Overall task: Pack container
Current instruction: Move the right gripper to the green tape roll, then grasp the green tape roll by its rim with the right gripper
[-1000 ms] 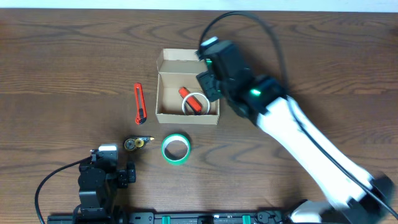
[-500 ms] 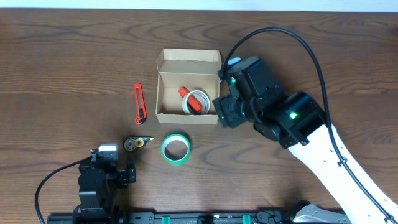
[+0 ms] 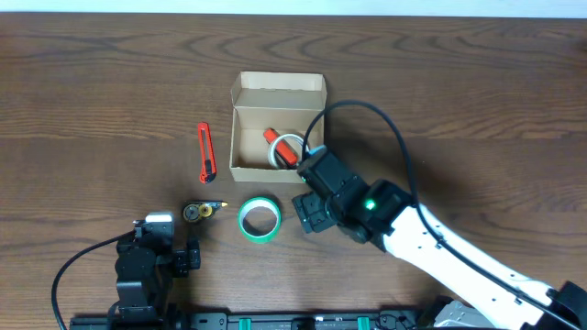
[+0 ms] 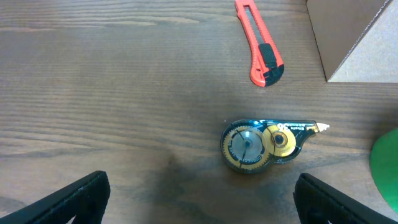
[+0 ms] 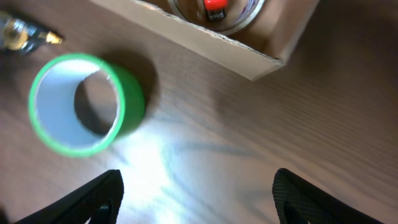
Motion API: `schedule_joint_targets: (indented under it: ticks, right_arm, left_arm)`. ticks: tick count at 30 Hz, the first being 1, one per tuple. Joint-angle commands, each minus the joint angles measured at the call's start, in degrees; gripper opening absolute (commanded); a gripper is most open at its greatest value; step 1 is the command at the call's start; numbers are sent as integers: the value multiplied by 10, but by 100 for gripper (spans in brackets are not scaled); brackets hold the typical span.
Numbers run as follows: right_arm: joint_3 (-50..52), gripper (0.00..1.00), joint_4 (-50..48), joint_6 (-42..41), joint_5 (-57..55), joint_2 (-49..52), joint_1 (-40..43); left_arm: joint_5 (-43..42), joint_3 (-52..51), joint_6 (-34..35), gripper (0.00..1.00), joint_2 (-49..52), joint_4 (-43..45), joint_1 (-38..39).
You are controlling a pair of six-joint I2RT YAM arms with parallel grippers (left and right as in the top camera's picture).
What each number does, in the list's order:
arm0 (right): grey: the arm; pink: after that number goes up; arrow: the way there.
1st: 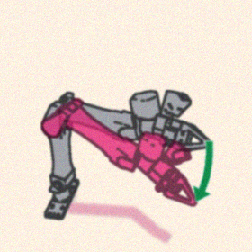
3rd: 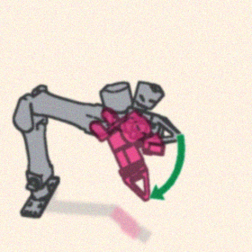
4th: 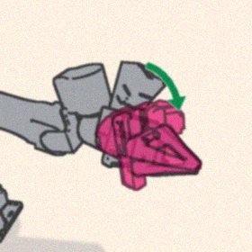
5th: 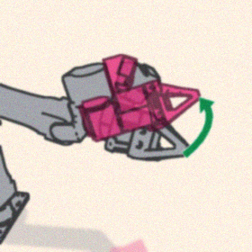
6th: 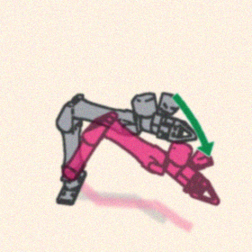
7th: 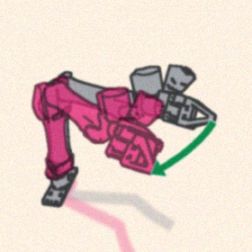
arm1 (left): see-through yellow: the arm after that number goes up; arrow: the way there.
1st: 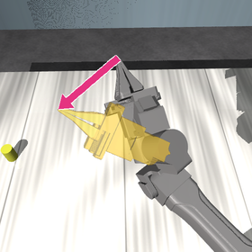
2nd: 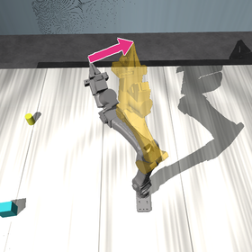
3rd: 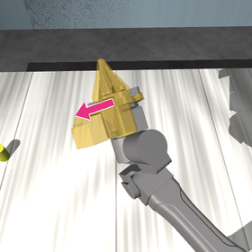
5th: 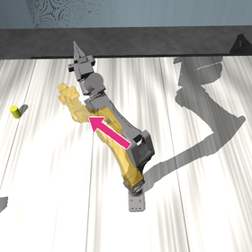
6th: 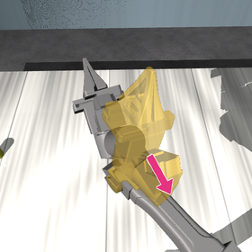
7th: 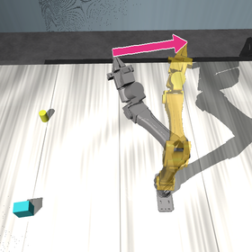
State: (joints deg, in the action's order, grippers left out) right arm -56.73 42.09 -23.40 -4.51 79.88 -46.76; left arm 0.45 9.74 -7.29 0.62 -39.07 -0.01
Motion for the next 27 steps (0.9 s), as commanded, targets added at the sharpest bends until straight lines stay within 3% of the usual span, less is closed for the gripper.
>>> schedule_joint_targets:
  ticks: [1,6,19,27]
  right_arm:
    - [33,78,-40,-55,-3,0,-6]
    - [48,77,-65,-60,2,8,-20]
    - [48,76,-120,-184,-19,106,-105]
    - [48,75,-156,-190,-22,136,-126]
  left_arm:
    - [9,-7,9,95,-4,-1,-4]
    - [9,-7,9,95,-4,-1,-4]
    - [9,-7,9,95,-4,-1,-4]
    - [9,-7,9,95,-4,-1,-4]
